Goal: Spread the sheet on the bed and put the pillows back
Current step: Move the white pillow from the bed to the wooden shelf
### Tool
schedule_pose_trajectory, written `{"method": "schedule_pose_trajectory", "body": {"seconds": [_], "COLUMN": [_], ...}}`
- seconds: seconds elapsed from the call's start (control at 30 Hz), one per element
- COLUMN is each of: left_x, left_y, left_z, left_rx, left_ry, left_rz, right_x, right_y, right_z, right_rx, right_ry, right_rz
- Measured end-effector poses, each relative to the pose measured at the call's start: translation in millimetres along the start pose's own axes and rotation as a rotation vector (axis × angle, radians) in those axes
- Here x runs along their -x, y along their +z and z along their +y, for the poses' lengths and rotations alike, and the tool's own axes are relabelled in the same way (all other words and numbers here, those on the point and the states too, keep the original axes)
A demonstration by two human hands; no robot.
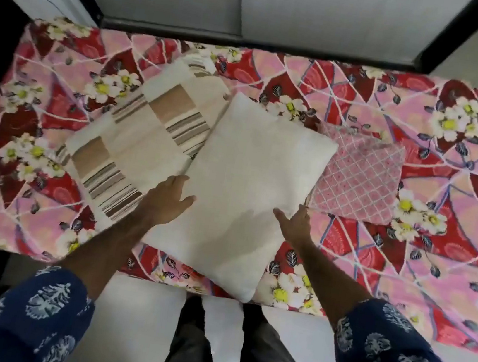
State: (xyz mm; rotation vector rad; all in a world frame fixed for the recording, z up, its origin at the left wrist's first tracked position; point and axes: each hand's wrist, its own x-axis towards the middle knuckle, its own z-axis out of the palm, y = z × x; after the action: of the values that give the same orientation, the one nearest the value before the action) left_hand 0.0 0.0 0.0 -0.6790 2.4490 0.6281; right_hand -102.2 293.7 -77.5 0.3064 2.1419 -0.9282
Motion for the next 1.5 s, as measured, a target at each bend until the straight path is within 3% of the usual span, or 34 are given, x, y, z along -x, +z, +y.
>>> {"method": "schedule_pose_trajectory", "body": {"seconds": [0.23, 0.37, 0.53, 0.63, 0.8, 0.93, 1.07, 1.27, 1.5], "left_x": [-141.0, -135.7, -127.8, -107.8, -57.2, -1.3, 42.5, 92.9, 250.7], "left_y": [55.9, 49.9, 37.0, 25.5, 14.6, 6.0, 20.0, 70.8, 127.9], "left_z": [-76.5, -48.2, -37.7, -25.5, 5.6, 64.9, 132.3, 250.9, 409.7], "left_rx": [0.351, 0.655, 0.821, 0.789, 0.761, 0.738, 0.786, 0.696, 0.653], "left_ry": [-0.017, -0.046, -0.130, -0.130, -0.010, 0.118, 0.218, 0.445, 0.619], "left_rz": [-0.066, -0.079, -0.136, -0.173, -0.008, 0.022, -0.085, -0.120, -0.152], "right_x": [-33.7, -43.3, -16.9, 19.3, 86.6, 149.4, 206.8, 298.7, 413.1], "right_y": [44.1, 60.5, 49.4, 38.4, 8.4, -31.2, -76.8, -152.6, -256.0], "right_z": [0.4, 11.1, 4.8, 1.4, 10.4, 29.1, 70.5, 161.1, 290.0], "right_rx": [-0.400, -0.673, -0.709, -0.747, -0.704, -0.635, -0.659, -0.747, -0.822], "right_ry": [0.157, 0.259, 0.205, 0.117, 0.056, 0.029, 0.046, 0.025, -0.022], "right_rz": [0.202, 0.268, 0.216, 0.266, 0.419, 0.571, 0.714, 0.934, 1.139]}}
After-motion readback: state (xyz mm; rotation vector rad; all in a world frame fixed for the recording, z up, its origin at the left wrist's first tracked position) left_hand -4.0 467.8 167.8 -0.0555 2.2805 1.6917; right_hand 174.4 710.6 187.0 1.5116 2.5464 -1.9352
